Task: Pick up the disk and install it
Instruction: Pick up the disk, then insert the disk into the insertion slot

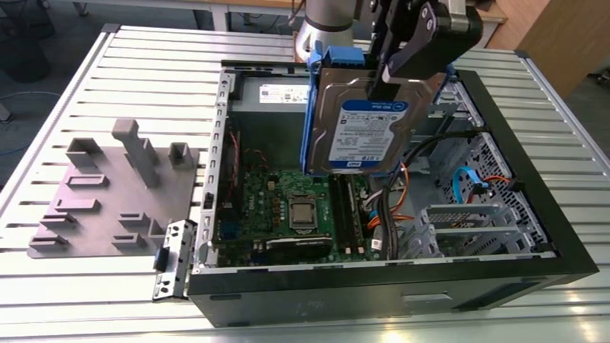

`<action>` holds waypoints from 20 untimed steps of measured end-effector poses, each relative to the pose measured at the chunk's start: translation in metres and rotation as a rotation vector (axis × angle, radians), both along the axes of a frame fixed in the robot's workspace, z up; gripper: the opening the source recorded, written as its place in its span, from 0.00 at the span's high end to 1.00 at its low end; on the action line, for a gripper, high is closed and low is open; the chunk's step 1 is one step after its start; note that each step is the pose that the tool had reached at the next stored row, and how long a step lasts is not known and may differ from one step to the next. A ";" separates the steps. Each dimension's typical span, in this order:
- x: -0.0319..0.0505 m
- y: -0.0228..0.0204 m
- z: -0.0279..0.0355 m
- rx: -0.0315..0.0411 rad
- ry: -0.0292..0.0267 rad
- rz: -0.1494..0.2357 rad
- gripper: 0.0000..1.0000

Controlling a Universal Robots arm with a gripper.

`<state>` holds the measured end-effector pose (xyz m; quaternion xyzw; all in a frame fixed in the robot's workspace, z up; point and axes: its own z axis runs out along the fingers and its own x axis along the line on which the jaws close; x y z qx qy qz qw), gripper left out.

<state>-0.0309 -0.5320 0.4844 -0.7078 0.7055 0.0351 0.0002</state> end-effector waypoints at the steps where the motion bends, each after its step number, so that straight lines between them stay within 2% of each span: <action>1: 0.0000 -0.0025 -0.0001 0.0000 0.0000 0.000 0.65; 10: 0.0000 -0.0225 -0.0015 0.0000 0.0000 -0.005 0.65; 19: 0.0000 -0.0373 -0.0049 0.0000 0.0000 -0.015 0.65; 20: 0.0000 -0.0401 -0.0059 0.0001 -0.0001 -0.017 0.65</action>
